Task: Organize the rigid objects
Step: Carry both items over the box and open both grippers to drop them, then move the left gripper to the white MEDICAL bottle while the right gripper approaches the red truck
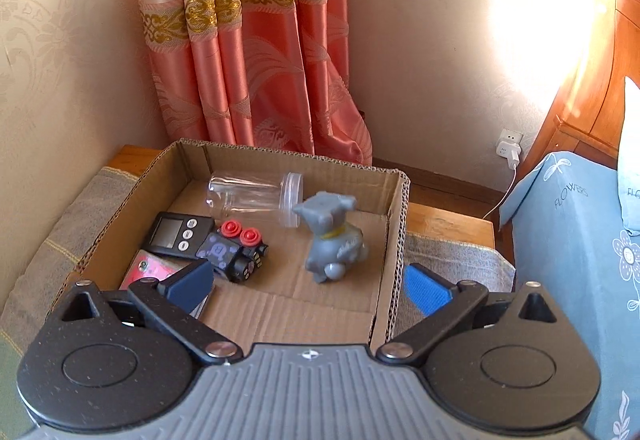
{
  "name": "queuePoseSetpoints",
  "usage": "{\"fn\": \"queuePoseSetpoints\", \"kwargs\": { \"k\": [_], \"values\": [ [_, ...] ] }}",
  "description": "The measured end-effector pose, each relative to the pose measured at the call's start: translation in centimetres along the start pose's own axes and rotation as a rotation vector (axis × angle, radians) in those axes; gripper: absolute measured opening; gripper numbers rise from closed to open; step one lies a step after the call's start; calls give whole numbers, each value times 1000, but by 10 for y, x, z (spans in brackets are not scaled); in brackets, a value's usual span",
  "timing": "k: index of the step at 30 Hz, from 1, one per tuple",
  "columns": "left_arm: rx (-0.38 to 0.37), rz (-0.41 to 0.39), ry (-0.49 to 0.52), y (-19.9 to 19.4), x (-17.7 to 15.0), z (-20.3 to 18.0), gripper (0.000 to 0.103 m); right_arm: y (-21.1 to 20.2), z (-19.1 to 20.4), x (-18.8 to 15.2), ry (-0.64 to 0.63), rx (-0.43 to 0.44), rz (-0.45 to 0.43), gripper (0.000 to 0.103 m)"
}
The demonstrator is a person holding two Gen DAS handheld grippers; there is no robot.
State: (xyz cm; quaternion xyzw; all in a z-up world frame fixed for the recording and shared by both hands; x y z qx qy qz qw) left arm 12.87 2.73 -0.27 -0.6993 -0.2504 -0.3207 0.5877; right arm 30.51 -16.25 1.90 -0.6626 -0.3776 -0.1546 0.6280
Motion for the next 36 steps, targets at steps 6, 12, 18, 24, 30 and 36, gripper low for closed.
{"fn": "queuePoseSetpoints", "kwargs": {
  "k": [6,12,18,24,30,36],
  "values": [
    [10,4,-23,-8,-10,0,99,-30,14,-39,12,17,-6,103],
    [32,-2,-40,-12,-20,0,99,-33,31,-91,28,27,48,103],
    [31,13,-20,-14,-28,-7,99,-14,40,-130,56,40,150,103],
    [32,21,-17,-15,-31,-8,99,-10,44,-151,60,63,176,103],
    [31,28,-14,-14,-32,-9,99,-18,45,-166,70,118,187,103],
    [25,38,-6,-12,-34,-11,99,-23,57,-177,7,97,175,103]
  ]
}}
Point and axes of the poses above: each gripper's, at about its wrist camera, not at the fingertips, and y roughly the way its jaws point, z to its left, x to its top, the point moved 3 cm from there along y, roughly the way its jaws point, and after that the axes turned 12 degrees about -y, right-handed, at the moved point
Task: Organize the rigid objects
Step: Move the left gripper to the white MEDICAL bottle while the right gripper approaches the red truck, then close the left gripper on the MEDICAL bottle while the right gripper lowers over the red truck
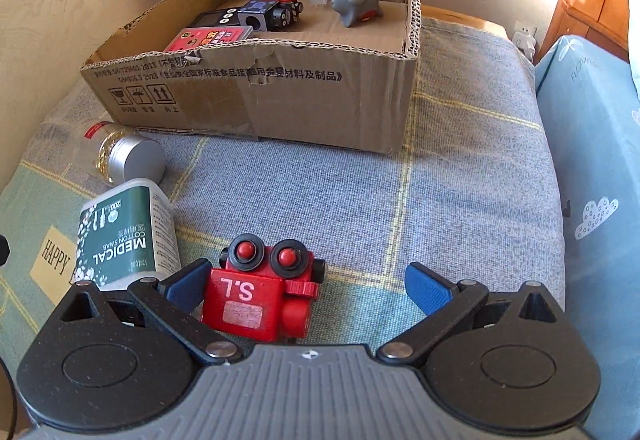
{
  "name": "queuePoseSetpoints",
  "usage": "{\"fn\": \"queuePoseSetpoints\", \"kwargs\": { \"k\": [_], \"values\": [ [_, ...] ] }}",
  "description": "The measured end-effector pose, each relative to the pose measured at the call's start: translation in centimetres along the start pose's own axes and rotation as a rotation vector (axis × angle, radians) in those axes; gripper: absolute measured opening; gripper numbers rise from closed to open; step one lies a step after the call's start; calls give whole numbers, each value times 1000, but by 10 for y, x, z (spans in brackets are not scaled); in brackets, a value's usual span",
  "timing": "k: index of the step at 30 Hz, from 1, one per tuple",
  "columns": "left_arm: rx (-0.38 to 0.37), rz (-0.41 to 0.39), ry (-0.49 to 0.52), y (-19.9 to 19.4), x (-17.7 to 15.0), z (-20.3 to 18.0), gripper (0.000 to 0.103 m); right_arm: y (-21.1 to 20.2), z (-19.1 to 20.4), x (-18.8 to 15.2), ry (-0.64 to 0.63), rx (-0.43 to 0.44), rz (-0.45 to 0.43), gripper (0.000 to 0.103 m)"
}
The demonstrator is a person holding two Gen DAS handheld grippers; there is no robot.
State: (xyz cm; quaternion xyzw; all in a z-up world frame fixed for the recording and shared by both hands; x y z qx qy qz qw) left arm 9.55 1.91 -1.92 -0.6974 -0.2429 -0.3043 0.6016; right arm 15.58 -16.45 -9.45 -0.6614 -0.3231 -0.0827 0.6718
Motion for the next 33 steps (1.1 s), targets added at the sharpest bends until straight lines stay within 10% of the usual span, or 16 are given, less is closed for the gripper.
{"fn": "queuePoseSetpoints", "kwargs": {
  "k": [13,33],
  "values": [
    [-190,92,192,14,-17,-29,102,-6,-16,-25,-38,-65,-38,103],
    [-271,129,376,72,-16,-62,96,-8,-15,-30,-53,-63,-73,103]
  ]
}}
Point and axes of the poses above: each gripper's, at about its wrist camera, not at the fingertips, and y roughly the way its jaws point, z to its left, x to its top, the point moved 3 cm from there along y, roughly the way its jaws point, and after that the axes turned 12 degrees about -y, right-handed, at the moved point
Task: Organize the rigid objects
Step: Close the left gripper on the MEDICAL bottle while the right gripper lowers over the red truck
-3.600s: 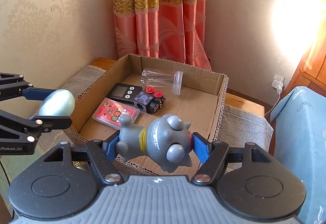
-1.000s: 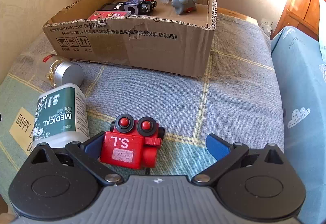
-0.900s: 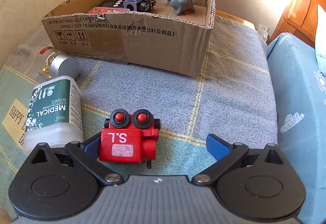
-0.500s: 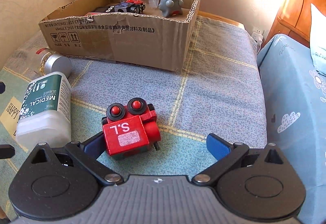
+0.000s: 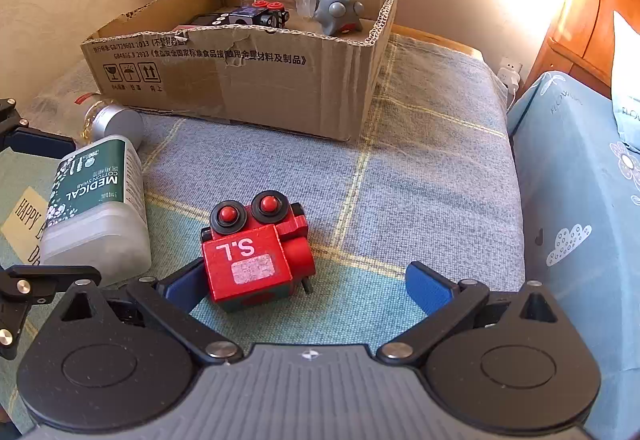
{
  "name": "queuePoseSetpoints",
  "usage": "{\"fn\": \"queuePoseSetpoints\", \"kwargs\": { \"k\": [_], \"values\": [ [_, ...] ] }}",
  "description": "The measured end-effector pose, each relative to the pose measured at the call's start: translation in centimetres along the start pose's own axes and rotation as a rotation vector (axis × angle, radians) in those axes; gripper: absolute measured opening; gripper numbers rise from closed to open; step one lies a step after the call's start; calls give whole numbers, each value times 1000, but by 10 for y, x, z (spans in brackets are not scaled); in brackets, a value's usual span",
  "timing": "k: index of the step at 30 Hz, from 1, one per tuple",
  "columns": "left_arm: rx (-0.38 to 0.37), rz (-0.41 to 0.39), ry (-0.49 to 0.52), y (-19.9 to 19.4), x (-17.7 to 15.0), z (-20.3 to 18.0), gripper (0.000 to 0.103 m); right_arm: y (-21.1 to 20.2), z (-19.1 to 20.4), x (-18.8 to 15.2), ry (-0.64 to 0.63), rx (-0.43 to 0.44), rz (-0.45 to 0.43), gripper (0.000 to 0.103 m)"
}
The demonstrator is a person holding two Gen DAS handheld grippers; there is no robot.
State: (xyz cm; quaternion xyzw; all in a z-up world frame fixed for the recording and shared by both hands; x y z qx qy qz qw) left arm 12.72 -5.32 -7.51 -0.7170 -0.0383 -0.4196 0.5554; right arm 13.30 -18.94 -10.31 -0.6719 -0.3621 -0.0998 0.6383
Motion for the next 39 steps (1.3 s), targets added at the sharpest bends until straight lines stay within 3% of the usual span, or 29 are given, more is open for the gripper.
{"fn": "queuePoseSetpoints", "kwargs": {
  "k": [2,7,15,20,23,30,39],
  "values": [
    [-16,2,-15,2,2,-2,87,0,0,0,-1,0,0,103],
    [11,-7,-75,2,2,-2,86,0,0,1,-7,4,-1,103],
    [179,-13,-219,-26,-26,15,85,-1,0,0,-8,5,-6,103],
    [160,-8,-235,-28,-31,23,86,-1,0,0,-8,3,-12,103],
    [152,0,-228,-22,-30,22,95,-3,0,-1,-6,-2,-19,103],
    [120,27,-283,-10,-35,22,103,-4,0,-3,-12,1,-27,103],
    [126,16,-321,-10,-37,24,103,-4,3,-3,-76,45,-50,103]
  ]
}}
Point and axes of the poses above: each gripper's, at about its wrist camera, not at the fingertips, and y roughly the way its jaws point, z to its left, x to its top, the point moved 3 cm from there along y, roughly the way its jaws point, and after that the axes turned 12 degrees about -y, right-handed, at the moved point
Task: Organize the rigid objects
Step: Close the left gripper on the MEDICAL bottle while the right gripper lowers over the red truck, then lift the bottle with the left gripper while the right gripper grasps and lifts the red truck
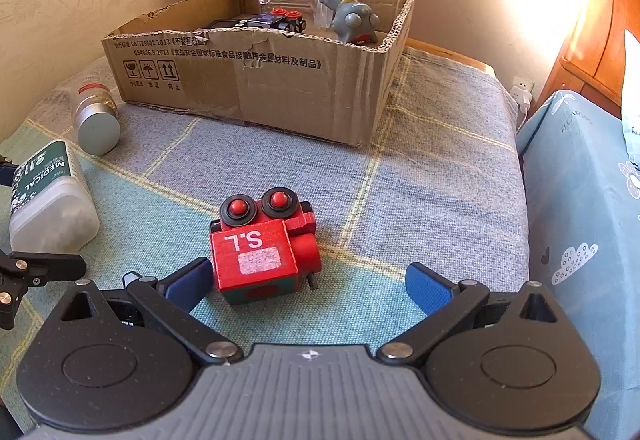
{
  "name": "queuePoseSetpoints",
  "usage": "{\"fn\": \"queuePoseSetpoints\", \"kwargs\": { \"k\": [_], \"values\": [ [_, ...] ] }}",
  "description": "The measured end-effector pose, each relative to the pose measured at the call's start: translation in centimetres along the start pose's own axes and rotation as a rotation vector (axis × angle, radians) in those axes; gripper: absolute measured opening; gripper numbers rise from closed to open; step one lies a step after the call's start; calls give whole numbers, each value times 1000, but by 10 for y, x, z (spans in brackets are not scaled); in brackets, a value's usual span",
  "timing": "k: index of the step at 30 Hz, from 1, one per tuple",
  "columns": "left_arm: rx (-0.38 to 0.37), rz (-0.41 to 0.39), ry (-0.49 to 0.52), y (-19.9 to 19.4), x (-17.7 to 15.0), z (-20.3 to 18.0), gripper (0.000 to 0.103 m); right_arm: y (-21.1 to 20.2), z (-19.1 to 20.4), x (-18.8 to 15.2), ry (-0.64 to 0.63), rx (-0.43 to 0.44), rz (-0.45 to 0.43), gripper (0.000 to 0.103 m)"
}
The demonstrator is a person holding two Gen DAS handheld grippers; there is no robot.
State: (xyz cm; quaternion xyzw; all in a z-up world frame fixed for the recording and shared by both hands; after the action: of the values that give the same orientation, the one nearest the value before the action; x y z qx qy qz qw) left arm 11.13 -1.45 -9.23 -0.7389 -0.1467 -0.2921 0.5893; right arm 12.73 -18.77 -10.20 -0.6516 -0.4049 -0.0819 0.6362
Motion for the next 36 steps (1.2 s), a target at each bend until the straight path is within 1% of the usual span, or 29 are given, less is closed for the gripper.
{"fn": "queuePoseSetpoints", "kwargs": {
  "k": [5,10,17,20,23,25,31,32,35,36],
  "values": [
    [1,-7,-5,0,0,1,103,2,8,5,-68,53,-14,103],
    [0,-10,-5,-1,-1,0,103,3,13,9,-106,81,-30,103],
    [1,-7,-4,-1,-1,1,103,-1,13,10,-144,106,-52,86],
    [6,-3,0,-1,0,0,103,-1,13,11,-147,107,-56,85],
    [37,-23,42,-4,1,-5,101,-1,13,11,-149,107,-58,85],
    [45,-28,49,-6,3,-5,100,-1,13,11,-152,106,-59,85],
    [-7,-44,31,-16,10,-2,99,-1,13,11,-161,108,-63,82],
    [-12,-42,28,-16,11,-1,98,-2,13,11,-162,109,-64,81],
    [-10,-31,21,-14,12,1,89,-2,13,12,-165,113,-66,78],
    [-9,-24,16,-13,12,2,87,-2,13,12,-167,112,-67,78]
  ]
}}
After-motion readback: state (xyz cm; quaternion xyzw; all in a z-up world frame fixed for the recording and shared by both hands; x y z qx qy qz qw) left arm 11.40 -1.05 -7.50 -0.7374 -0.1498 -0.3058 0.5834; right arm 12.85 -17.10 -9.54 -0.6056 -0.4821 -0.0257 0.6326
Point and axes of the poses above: each gripper's, at about its wrist camera, not at the fingertips, and y roughly the way its jaws point, z to its left, x to its top, the point moved 3 cm from there along y, roughly the way its jaws point, and after that the axes turned 12 degrees about -y, right-handed, at the moved point
